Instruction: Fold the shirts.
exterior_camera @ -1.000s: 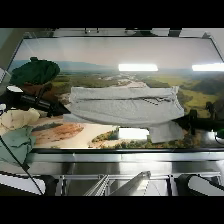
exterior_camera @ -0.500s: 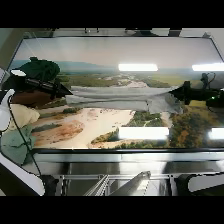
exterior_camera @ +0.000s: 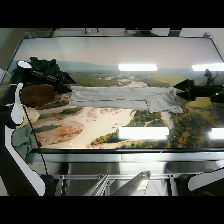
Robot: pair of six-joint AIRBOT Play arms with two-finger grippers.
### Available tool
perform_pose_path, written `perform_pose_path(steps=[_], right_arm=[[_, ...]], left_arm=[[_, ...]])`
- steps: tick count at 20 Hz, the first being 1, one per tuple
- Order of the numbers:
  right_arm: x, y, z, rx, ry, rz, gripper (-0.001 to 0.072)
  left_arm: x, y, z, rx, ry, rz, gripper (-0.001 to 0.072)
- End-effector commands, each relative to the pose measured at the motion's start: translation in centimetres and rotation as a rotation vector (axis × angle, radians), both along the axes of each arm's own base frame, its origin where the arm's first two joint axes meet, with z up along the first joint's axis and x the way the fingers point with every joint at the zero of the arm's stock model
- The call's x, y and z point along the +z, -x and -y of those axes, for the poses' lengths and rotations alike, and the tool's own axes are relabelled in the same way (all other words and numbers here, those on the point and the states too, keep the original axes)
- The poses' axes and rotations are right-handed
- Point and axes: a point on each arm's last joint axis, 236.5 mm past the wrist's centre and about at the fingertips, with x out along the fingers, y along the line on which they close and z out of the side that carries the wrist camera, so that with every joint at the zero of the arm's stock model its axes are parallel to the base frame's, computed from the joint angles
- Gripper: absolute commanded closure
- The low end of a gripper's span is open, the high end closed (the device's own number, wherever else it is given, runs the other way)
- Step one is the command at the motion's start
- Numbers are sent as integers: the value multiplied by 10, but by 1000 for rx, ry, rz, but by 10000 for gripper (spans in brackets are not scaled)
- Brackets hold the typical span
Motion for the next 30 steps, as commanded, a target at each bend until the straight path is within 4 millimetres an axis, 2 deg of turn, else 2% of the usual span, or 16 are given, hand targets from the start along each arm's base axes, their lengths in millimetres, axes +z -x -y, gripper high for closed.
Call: perform_pose_path(steps=[1, 4, 5, 7, 8, 9, 10, 12, 14, 17, 20, 23, 25, 27, 29, 30], right_arm=[[-24, 32, 55, -19, 175, -163, 10], [-50, 46, 28, 58, 106, -251, 10], [-58, 45, 13, 92, 92, -262, 10], [-58, 36, -25, 166, 48, -227, 120], [-54, 31, -44, 194, 26, -209, 124], [-54, 30, -59, 221, 25, -206, 131], [-54, 30, -70, 244, 30, -205, 223], [-53, 29, -80, 273, 34, -191, 658], [-46, 29, -78, 277, 26, -181, 693], [-19, 30, -61, 256, 26, -148, 693], [28, 31, -45, 238, 51, -76, 693], [77, 34, -48, 273, 81, 7, 693], [116, 36, -66, 303, 25, 73, 693], [149, 39, -91, 338, -38, 134, 693], [170, 40, -128, 383, -58, 176, 693], [177, 38, -151, 406, -58, 195, 693]], left_arm=[[18, 10, -26, 54, -26, -48, 1], [38, 20, -19, 48, -21, -33, 20], [46, 20, -11, 36, -14, -15, 65], [63, 24, 16, -35, -21, 46, 491], [71, 28, 33, -84, -23, 81, 710], [76, 32, 54, -132, -27, 112, 711], [78, 37, 75, -175, -33, 122, 711], [73, 49, 125, -257, -31, 136, 710], [53, 51, 182, -299, -36, 167, 708], [-3, 32, 260, -237, -62, 232, 699], [-49, 43, 302, -267, -63, 166, 699], [-71, 56, 320, -259, -37, 100, 699], [-60, 51, 326, -214, 26, 83, 698], [-31, 46, 334, -179, 163, 55, 699], [27, 43, 334, -177, 391, 45, 700], [67, 41, 327, -183, 516, 65, 701]])
